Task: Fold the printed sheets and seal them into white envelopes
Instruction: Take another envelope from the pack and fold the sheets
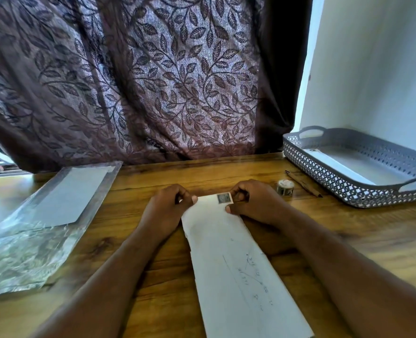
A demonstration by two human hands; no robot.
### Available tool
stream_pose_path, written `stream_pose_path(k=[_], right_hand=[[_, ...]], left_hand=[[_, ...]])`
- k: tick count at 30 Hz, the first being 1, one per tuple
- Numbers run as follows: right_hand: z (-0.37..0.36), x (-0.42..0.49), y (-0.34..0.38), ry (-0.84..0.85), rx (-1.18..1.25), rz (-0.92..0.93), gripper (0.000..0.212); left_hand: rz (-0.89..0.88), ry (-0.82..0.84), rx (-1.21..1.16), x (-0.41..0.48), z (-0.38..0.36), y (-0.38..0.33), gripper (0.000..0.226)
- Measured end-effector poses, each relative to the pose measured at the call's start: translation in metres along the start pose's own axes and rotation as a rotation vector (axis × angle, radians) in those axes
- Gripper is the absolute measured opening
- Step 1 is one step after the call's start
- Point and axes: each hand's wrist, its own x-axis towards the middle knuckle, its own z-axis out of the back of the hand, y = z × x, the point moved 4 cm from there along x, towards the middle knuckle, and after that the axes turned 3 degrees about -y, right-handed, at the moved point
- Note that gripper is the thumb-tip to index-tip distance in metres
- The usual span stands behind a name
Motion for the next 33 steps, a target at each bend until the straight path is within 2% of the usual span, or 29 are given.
stream_pose_path(k=[3,6,8,12,16,21,26,29,31,33], right_hand=[[0.002,0.002,0.001,-0.022,0.089,-0.024,0.032],[0.001,0.001,0.003,0.055,0.318,-0.054,0.023],[0.001,-0.001,0.003,0.069,0.441,-0.096,0.015],[0.003,-0.002,-0.003,-0.042,0.622,-0.186,0.010],[0.006,-0.003,-0.009,-0.082,0.785,-0.254,0.013],[0.011,-0.003,-0.009,-0.184,0.838,-0.271,0.014],[0.011,-0.014,0.000,-0.061,0.855,-0.258,0.024],[0.012,-0.023,0.003,0.027,0.819,-0.251,0.018],[0.012,-0.031,0.004,0.114,0.753,-0.279,0.020],[0.011,-0.037,0.004,0.125,0.636,-0.287,0.025]], left_hand=[[0.071,-0.108,-0.189,0.003,0.007,0.001,0.018],[0.193,-0.164,-0.438,0.001,0.008,0.000,0.023],[0.270,-0.156,-0.603,-0.002,0.006,-0.003,0.023],[0.357,-0.051,-0.863,-0.012,-0.001,-0.019,0.021],[0.315,0.084,-0.873,-0.023,-0.016,-0.036,0.023],[0.313,0.179,-0.821,-0.025,-0.023,-0.040,0.026],[0.357,0.044,-0.875,-0.022,-0.018,-0.033,0.019],[0.382,-0.053,-0.898,-0.017,-0.011,-0.027,0.015],[0.411,-0.128,-0.928,-0.014,-0.005,-0.020,0.010],[0.417,-0.195,-0.941,-0.011,0.001,-0.013,0.010]])
